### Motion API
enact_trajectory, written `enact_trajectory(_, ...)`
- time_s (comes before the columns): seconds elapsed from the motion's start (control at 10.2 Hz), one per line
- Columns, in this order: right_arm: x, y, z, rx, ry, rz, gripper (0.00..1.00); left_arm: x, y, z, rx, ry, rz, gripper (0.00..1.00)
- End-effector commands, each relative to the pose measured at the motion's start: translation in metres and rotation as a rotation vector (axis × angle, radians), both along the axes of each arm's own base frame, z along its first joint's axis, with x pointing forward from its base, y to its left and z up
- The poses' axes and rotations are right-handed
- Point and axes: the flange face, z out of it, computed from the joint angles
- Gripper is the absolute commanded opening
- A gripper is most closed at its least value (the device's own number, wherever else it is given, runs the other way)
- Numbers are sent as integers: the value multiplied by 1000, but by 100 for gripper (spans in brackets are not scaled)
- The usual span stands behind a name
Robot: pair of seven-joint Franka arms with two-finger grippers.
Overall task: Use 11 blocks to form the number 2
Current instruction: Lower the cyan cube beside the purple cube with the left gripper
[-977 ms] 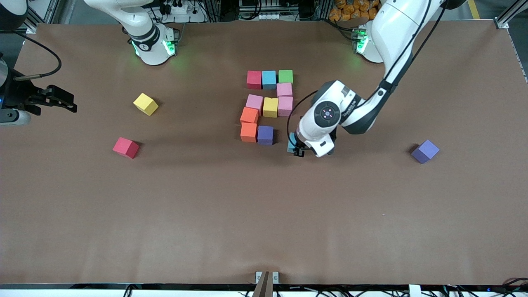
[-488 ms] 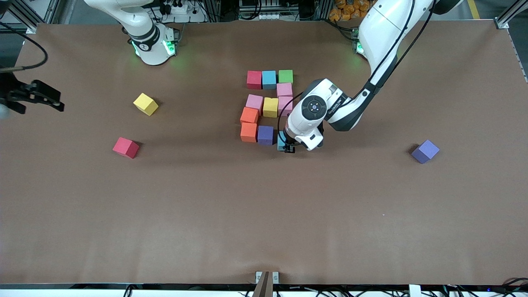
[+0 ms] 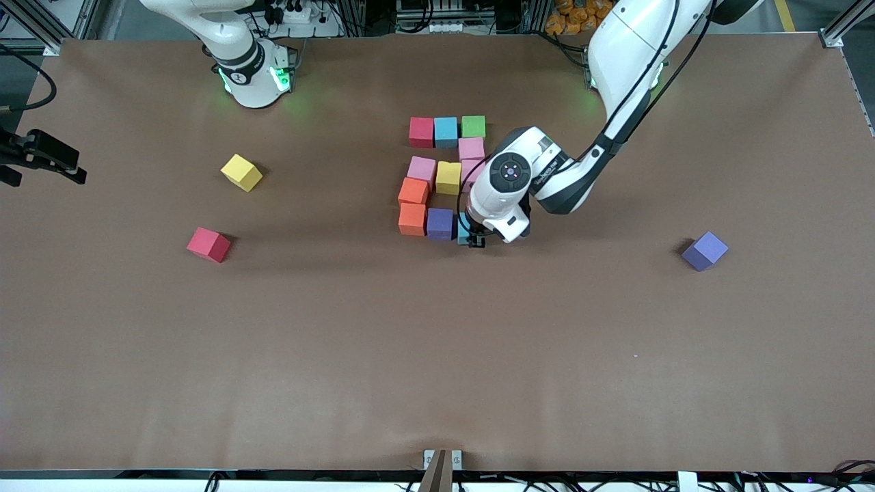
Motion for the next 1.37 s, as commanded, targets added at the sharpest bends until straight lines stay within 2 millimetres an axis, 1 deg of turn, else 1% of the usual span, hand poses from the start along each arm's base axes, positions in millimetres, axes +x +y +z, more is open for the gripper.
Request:
enact_trajectory(0.0,-3,-1,4,-6,5,12,100,-21,-8,-3,28,-21,-23,0)
enact_trajectory(0.1,-4,-1,3,-8,15,10,100,-22,-5,-6,37,-24,-21,0)
enact_trajectory(0.2,-4,-1,3,-8,15,11,100,-25,-7,-6,36,-20,-27,0)
enact_trajectory(0.39,-5,-3,3,-7,15,7,100,-26,-8,-8,32,-20,-27,0)
enact_trajectory(0.98,-5,-3,3,-2,16,7,100,-22,-12,-6,7,-37,-24,0)
enact_trajectory(1.17,-6,-3,2,-1,27,7,100,-22,-13,-11,6,-31,-24,0)
enact_trajectory(1.27,-7,-3,1,0,37,5,100,-22,-11,-13,9,-30,-31,22)
